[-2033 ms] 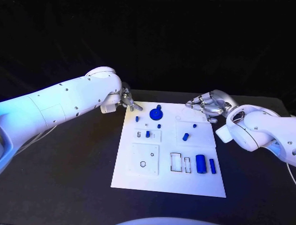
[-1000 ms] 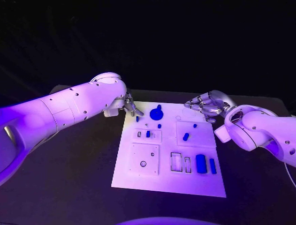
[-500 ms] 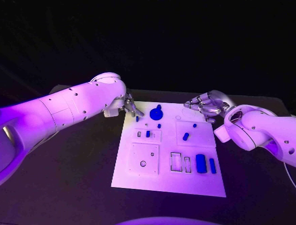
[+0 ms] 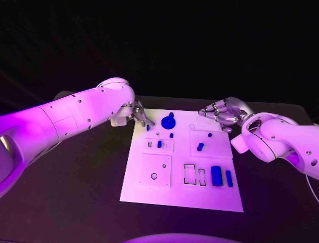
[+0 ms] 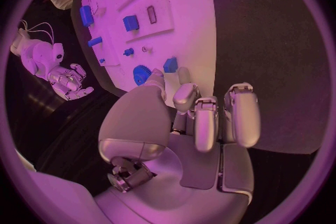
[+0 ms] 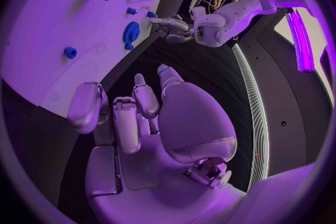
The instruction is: Assemble the parts on the task board
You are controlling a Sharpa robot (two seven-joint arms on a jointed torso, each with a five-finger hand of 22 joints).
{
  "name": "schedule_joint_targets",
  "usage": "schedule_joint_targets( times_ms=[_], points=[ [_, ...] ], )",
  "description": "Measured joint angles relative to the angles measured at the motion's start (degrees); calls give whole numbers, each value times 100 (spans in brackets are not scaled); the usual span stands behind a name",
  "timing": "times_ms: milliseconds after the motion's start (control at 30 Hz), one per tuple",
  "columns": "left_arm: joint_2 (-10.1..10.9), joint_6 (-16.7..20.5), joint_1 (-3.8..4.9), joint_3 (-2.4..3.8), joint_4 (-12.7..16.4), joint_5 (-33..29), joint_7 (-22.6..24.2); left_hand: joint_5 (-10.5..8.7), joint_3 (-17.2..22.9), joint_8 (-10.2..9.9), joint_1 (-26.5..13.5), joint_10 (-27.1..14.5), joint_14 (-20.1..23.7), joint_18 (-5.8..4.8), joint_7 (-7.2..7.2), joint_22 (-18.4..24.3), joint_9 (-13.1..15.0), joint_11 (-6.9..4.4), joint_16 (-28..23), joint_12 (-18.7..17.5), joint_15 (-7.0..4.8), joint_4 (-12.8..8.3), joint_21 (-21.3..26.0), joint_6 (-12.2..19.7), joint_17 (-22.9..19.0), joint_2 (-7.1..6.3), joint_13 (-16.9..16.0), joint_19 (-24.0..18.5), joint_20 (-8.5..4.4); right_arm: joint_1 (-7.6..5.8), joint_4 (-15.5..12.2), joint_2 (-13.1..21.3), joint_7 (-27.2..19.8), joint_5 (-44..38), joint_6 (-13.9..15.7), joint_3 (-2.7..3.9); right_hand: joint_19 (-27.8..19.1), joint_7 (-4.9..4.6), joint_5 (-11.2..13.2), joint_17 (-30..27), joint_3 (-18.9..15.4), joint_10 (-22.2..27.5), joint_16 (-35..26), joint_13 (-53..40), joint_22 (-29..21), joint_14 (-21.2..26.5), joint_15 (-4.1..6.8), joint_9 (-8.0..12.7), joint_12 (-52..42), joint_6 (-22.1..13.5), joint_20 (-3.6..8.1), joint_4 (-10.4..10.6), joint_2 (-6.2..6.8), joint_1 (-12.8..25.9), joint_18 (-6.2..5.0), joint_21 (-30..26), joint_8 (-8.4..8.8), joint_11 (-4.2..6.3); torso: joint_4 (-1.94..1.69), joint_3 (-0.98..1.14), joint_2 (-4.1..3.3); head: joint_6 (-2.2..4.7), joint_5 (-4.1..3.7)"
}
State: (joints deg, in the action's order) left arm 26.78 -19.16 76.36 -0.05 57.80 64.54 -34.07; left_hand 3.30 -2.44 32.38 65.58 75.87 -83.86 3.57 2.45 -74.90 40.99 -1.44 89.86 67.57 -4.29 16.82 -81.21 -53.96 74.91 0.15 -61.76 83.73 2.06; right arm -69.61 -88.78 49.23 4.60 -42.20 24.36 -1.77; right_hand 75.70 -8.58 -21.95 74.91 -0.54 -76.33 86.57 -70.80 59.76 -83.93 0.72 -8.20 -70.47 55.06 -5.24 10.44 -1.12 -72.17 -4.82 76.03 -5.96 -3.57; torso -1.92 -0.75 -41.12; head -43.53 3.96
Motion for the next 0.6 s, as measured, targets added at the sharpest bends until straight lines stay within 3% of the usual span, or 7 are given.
schedule_joint_targets(
  times_ms=[600],
  points=[
    [27,-67,0,0,90,-89,5,0,17,44,31,0,-21,0,0,0,44,0,0,0,-20,-16,0,0,-1,30,6,21,-21,2,5,-15,3,0,-30,-2,0,0,0,0,0,0,0,-5,0,0,0,1,0,0,0,0,-23,-23,0,0,0,0,-3,-4,-3,-19,-12]
  ],
)
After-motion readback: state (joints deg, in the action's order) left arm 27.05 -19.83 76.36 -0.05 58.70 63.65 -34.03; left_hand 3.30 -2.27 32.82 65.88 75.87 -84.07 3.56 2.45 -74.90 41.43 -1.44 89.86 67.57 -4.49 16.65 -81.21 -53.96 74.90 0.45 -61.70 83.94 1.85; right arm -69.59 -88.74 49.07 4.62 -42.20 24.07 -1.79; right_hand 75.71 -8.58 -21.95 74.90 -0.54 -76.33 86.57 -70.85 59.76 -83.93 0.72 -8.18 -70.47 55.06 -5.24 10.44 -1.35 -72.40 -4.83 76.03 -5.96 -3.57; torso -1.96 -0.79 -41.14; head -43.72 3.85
